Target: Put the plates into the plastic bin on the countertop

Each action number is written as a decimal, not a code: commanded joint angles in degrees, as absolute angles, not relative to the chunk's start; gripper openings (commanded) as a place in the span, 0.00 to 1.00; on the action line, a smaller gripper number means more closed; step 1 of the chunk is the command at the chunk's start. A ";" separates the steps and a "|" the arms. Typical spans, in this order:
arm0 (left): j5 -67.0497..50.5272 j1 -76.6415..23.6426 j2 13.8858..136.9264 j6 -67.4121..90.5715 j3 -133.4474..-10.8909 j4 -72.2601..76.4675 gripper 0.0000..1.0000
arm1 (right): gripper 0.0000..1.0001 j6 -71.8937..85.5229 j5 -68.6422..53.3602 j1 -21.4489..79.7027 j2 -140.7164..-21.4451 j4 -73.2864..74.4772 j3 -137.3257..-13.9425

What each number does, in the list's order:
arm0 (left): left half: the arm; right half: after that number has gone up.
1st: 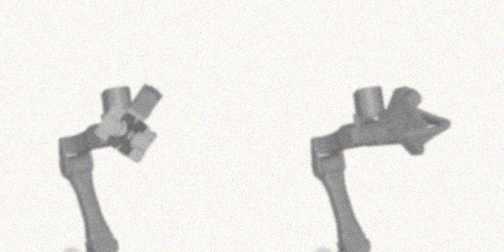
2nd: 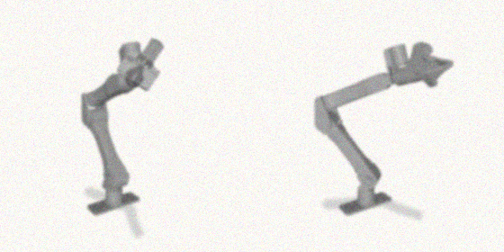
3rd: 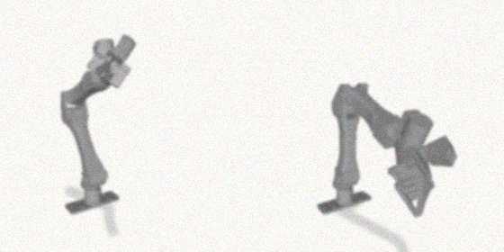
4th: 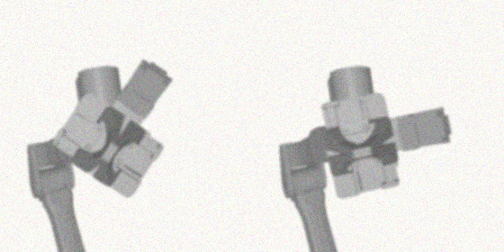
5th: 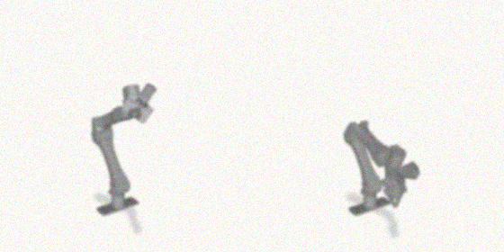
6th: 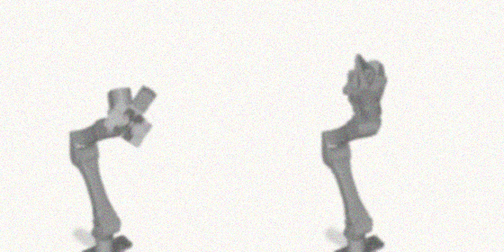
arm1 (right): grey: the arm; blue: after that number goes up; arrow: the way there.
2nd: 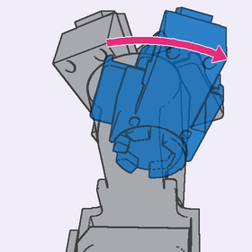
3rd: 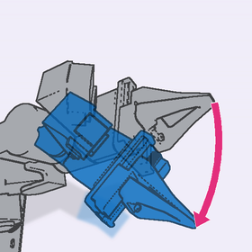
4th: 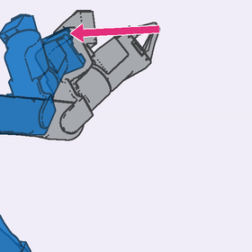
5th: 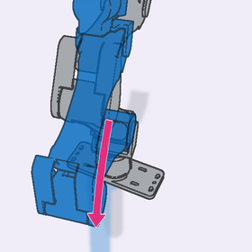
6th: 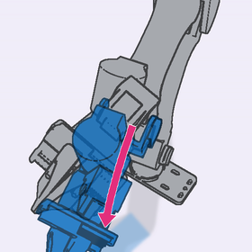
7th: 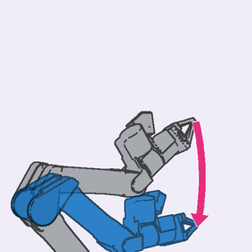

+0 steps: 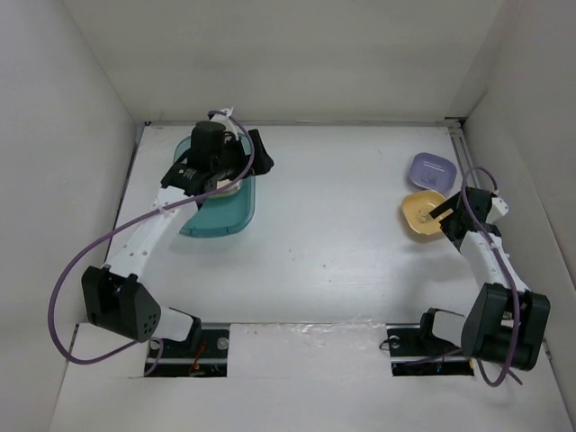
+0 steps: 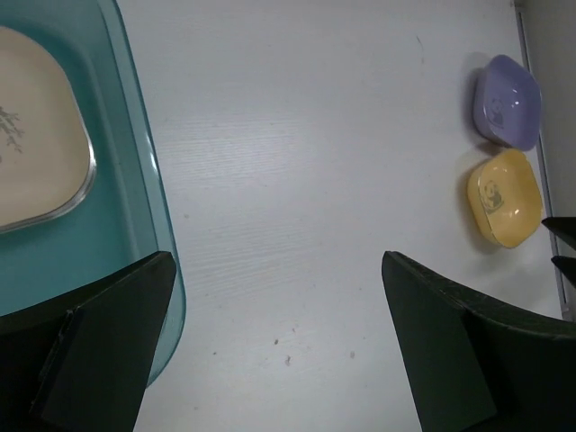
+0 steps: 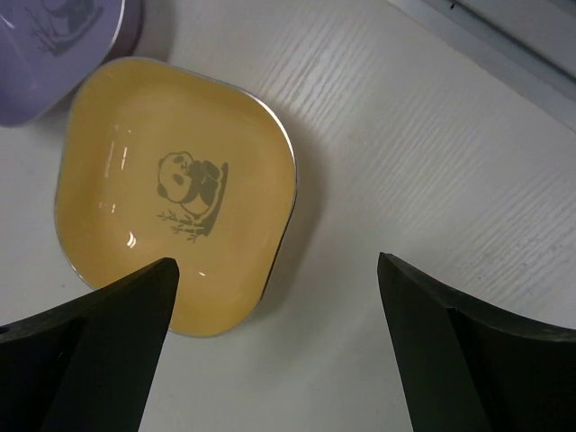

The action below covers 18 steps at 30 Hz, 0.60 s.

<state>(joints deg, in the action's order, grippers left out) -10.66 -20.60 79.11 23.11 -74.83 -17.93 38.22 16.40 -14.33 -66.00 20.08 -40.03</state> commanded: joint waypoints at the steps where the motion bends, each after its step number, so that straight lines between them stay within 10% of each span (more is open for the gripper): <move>1: -7.82 -19.60 77.43 22.15 -77.95 -18.54 1.00 | 0.97 39.20 11.78 -15.29 -68.90 14.34 -39.29; 18: -4.39 -19.60 77.34 21.10 -79.71 -21.01 1.00 | 0.87 38.58 15.02 -15.82 -85.60 16.96 -47.46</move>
<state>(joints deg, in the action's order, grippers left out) -6.85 -19.64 78.89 22.39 -76.27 -20.49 38.81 13.13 -15.18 -85.65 15.88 -44.27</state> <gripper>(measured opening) 0.993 0.885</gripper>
